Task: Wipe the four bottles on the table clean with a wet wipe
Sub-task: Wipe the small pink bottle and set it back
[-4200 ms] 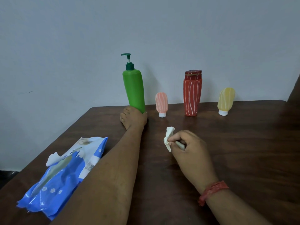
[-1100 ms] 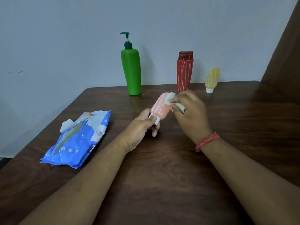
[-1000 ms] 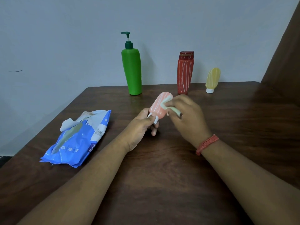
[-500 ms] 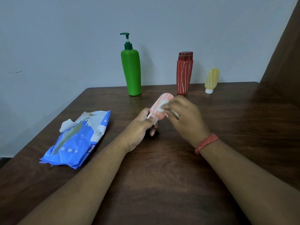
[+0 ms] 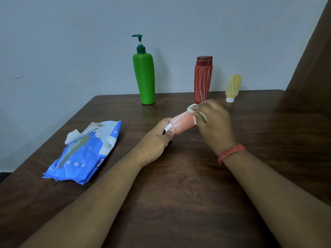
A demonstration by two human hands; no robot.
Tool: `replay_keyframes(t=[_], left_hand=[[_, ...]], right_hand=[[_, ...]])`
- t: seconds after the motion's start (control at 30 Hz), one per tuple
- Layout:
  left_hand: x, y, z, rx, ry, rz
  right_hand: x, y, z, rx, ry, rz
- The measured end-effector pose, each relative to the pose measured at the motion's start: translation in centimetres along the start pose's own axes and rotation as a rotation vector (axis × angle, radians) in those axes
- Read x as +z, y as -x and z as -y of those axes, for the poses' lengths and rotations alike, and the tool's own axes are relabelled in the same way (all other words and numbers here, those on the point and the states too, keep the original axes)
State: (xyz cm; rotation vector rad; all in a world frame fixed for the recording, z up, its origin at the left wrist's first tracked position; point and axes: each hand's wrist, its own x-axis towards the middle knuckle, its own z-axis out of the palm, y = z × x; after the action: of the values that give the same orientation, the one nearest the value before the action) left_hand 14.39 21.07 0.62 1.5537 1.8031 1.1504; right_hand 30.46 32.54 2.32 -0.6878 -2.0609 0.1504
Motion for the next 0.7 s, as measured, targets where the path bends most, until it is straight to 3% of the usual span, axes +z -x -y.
replay_keyframes(t=[0.2, 0.37, 0.53, 0.7], left_hand=[[0.3, 0.2, -0.6, 0.031, 0.005, -0.035], [0.4, 0.1, -0.7, 0.001, -0.123, -0.059], [0.3, 0.1, -0.9, 0.016, -0.103, -0.063], [0.5, 0.3, -1.0, 0.047, -0.194, -0.053]], right_hand=[[0.6, 0.7, 2.3, -0.311, -0.007, 0.210], [0.1, 0.0, 0.7, -0.110, 0.067, 0.092], [0.4, 0.8, 2.2, -0.306, -0.036, 0.256], [-0.2, 0.1, 1.0, -0.148, 0.017, 0.131]])
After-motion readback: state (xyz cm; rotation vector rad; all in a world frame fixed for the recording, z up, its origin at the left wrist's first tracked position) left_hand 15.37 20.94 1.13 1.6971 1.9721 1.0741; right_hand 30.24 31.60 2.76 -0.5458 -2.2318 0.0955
